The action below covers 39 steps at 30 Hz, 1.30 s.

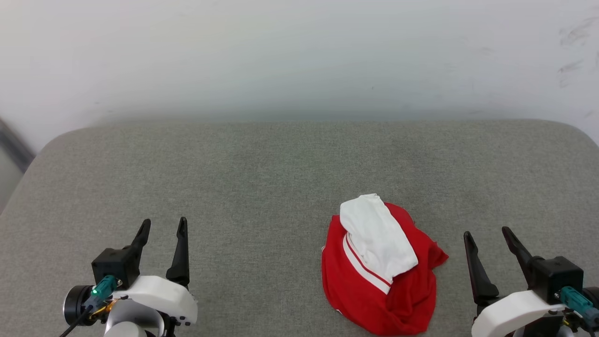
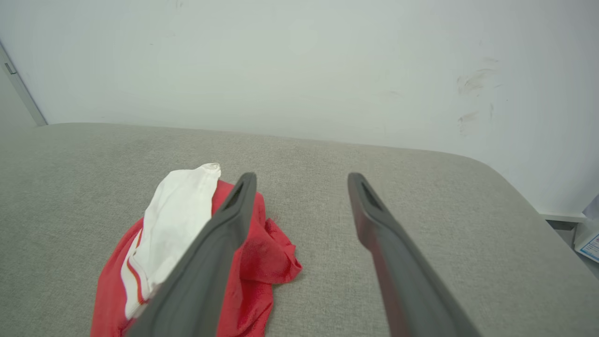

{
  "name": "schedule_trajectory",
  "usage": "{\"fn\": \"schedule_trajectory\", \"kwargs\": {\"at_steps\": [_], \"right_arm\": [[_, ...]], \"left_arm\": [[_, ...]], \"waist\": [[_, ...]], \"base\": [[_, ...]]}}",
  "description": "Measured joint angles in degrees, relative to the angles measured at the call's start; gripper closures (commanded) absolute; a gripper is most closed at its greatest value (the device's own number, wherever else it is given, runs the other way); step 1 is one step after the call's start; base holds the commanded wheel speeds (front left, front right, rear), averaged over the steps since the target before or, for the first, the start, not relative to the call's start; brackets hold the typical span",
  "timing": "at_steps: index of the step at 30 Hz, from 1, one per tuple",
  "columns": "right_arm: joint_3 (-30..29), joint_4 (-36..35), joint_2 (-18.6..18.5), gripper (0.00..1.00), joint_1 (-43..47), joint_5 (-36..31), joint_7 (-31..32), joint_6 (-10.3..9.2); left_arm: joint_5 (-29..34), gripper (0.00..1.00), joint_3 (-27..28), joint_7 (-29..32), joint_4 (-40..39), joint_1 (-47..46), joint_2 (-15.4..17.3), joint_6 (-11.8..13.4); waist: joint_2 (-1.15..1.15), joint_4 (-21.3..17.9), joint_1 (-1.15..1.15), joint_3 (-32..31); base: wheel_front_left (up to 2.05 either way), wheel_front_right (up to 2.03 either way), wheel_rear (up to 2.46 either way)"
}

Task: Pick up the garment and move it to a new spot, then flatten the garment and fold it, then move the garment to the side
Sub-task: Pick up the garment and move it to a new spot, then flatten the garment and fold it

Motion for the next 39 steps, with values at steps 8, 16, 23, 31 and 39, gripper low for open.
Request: {"fn": "schedule_trajectory", "kwargs": {"at_steps": [8,16,23,31,39], "right_arm": [[0.45,-0.36,0.00,0.00,1.38,0.31,0.65,0.00],[0.70,-0.46,0.00,0.00,1.38,0.42,0.70,0.00],[0.53,-0.64,0.00,0.00,1.32,0.56,1.00,0.00],[0.88,-1.21,0.01,0.00,-0.59,0.21,1.48,0.00],[1.48,-0.75,-0.01,0.00,-2.36,0.15,1.21,0.00]], "left_arm": [[1.05,0.00,-1.16,2.13,-3.57,1.41,1.74,0.98],[1.05,0.00,-1.58,2.86,-4.64,1.56,1.86,1.43],[0.82,0.00,-3.96,6.48,-5.92,-1.52,1.46,-0.27],[0.64,0.00,-10.49,14.58,-4.41,-14.72,-3.18,-6.51],[-0.93,0.00,-18.16,25.80,5.08,-23.32,-8.93,-13.21]], "waist": [[0.00,-0.31,0.00,-0.63],[0.00,-0.26,0.00,-0.53],[0.00,0.05,0.00,0.07],[0.00,-0.61,0.00,2.96],[0.00,-3.01,0.01,6.41]], "base": [[0.00,0.00,0.00],[0.00,0.00,0.00],[0.00,0.00,0.00],[0.00,0.00,0.00],[0.00,0.00,0.00]]}}
